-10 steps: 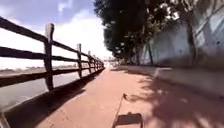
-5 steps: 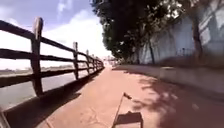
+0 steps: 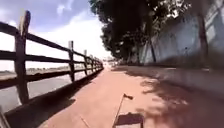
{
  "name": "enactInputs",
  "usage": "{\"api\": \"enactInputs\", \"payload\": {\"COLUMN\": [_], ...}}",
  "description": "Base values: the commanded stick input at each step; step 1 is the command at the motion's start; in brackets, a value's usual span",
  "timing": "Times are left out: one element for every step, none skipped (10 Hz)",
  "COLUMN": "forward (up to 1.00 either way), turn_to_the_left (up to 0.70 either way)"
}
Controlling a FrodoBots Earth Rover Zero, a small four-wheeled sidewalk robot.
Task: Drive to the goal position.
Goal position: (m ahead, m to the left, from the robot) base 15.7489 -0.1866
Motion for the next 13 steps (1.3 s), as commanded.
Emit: {"api": "enactInputs", "payload": {"forward": [0.70,0.70,0.70,0.70,0.70,0.70,0.70,0.70,0.70,0.70,0.70,0.70,0.70], "turn_to_the_left": [0.27,0.27,0.27,0.27,0.26,0.01,-0.08,-0.08,-0.08,-0.08,-0.08,-0.08,-0.08]}}
